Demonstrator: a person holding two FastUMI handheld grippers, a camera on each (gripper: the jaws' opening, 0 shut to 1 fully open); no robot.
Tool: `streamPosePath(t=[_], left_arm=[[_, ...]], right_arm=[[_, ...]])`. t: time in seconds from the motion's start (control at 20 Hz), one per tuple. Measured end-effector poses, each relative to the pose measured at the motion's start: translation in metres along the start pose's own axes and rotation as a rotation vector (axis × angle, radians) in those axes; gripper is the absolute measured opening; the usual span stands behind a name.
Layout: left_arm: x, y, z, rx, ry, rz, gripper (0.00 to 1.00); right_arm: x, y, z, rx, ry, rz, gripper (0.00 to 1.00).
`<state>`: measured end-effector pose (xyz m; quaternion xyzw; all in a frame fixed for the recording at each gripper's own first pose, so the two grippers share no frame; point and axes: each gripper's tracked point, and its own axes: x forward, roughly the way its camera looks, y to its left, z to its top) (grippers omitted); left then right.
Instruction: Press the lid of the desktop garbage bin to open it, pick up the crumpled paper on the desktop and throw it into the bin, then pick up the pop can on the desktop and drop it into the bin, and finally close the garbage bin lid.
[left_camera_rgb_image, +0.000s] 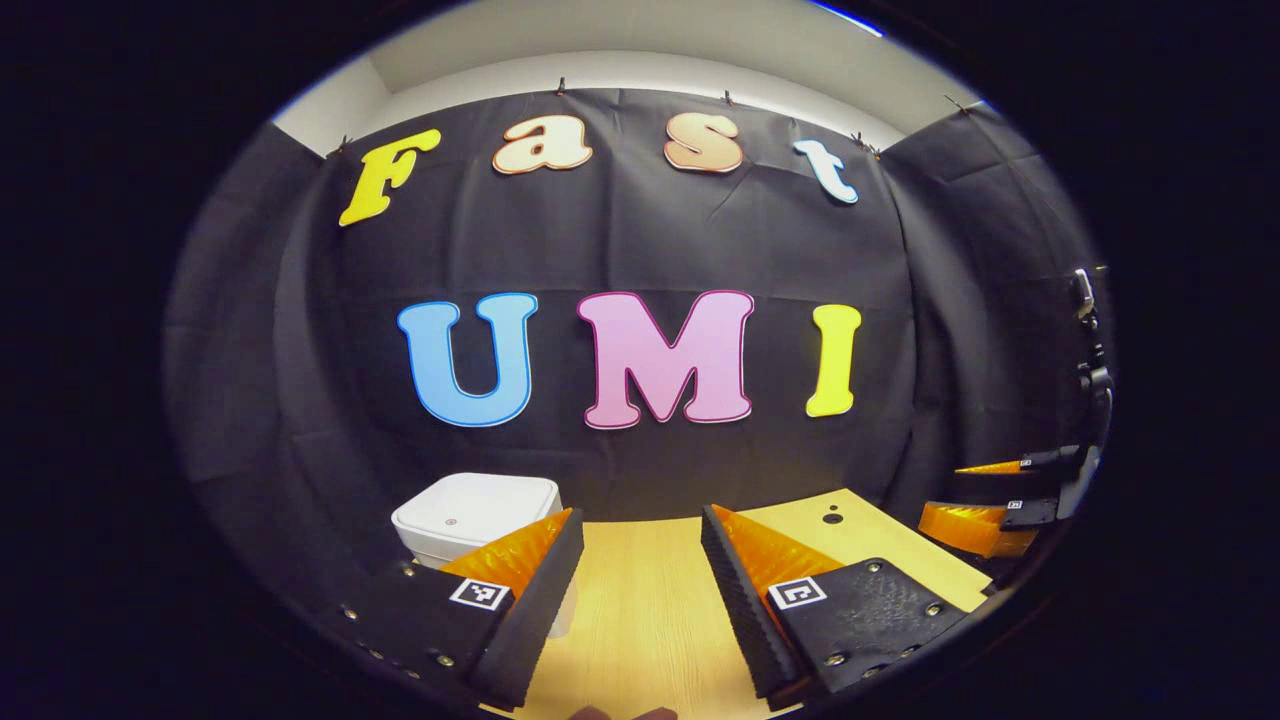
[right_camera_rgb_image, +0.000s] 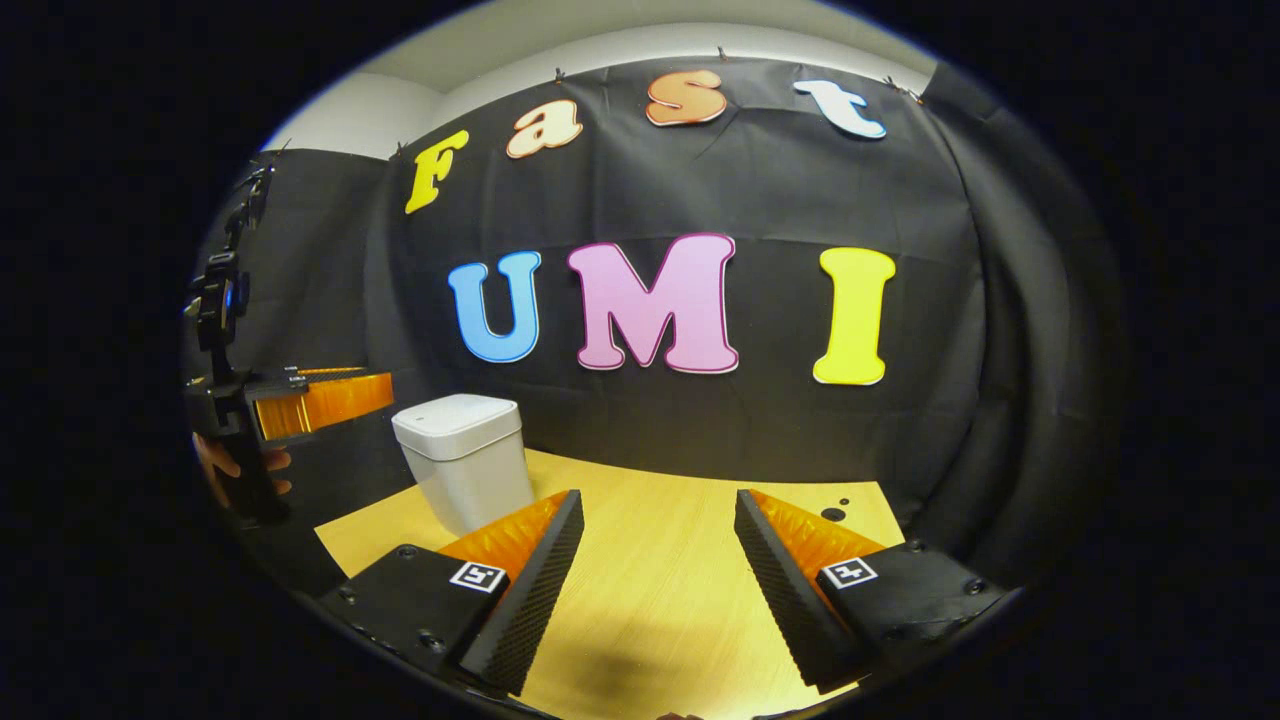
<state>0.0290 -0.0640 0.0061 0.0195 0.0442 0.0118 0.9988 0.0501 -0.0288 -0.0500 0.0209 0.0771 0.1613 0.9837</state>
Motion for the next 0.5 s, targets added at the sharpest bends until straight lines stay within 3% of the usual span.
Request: streamPosePath(t=[0.15, 0.3, 0.5], left_arm=[[-0.020, 0.001, -0.005, -0.005, -0.010, -0.003, 0.79], [-0.043, -0.003, -0.009, -0.039, -0.022, -0.020, 0.80], [-0.073, 0.000, -0.017, -0.063, -0.008, 0.012, 0.79]], right_arm=[[-0.030, 0.015, 0.027, -0.041, -0.042, -0.022, 0.98], [-0.059, 0.029, 0.035, -0.070, -0.071, -0.032, 0.98], [-0.081, 0.044, 0.035, -0.115, -0.077, -0.021, 0.98]])
